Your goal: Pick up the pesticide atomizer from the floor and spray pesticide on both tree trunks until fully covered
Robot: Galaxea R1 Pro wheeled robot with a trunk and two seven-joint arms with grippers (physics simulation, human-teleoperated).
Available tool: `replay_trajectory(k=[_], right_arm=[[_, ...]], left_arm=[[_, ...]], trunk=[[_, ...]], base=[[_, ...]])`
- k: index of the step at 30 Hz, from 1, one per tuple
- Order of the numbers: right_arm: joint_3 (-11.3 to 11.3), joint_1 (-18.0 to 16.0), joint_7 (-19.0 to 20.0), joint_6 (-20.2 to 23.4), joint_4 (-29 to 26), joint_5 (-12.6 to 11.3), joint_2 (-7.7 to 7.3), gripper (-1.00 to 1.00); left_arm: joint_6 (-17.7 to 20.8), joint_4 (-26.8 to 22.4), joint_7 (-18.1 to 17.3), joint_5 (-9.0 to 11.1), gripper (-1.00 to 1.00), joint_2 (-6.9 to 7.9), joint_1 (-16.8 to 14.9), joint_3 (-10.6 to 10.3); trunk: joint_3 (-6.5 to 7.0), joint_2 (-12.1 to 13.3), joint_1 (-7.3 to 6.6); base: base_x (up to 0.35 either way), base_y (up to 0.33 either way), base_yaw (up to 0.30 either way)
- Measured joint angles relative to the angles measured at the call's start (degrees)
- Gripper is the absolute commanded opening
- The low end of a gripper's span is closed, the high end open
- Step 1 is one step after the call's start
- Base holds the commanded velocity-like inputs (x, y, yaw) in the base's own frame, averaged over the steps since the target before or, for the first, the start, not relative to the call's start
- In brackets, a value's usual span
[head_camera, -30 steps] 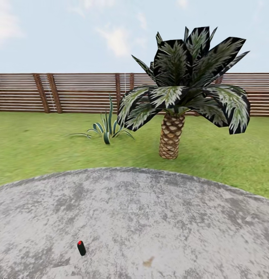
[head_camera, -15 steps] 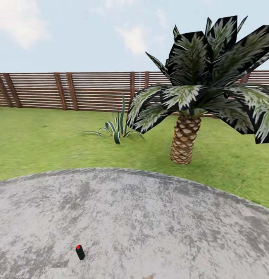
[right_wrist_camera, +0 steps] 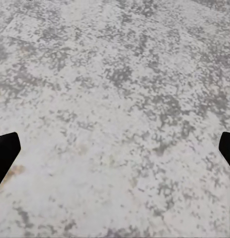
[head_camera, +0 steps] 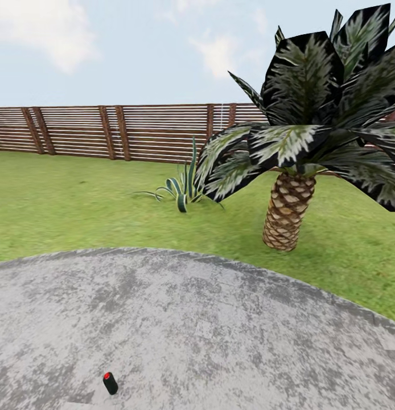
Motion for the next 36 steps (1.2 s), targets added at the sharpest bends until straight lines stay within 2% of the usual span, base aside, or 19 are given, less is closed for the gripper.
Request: replay_trajectory(k=[36], right_arm=[[-0.1,0.0,-0.1,0.0,0.0,0.0,-0.02,1.0]], left_arm=[[0.0,0.0,0.0,0.0,1.0,0.0,0.0,0.0]], trunk=[[0.0,0.0,0.0]], base=[[0.238,-0.197,0.001]])
